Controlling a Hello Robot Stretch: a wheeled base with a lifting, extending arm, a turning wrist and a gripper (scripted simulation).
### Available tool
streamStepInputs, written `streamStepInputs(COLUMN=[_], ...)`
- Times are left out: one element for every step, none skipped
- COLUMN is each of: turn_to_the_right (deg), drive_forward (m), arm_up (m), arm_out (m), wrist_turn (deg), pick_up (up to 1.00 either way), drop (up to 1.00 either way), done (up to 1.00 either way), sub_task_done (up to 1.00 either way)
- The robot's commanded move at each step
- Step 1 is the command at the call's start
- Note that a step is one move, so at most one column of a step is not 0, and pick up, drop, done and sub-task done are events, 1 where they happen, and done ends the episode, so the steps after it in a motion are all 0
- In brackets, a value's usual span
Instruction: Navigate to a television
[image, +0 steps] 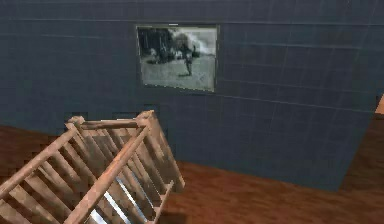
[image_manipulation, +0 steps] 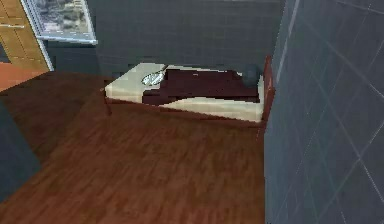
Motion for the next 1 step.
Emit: streamStepInputs(turn_to_the_right=[12.0], drive_forward=[0.0], arm_up=[0.0], arm_out=[0.0], wrist_turn=[0.0], pick_up=[0.0], drop=[0.0], done=[0.0], sub_task_done=[0.0])
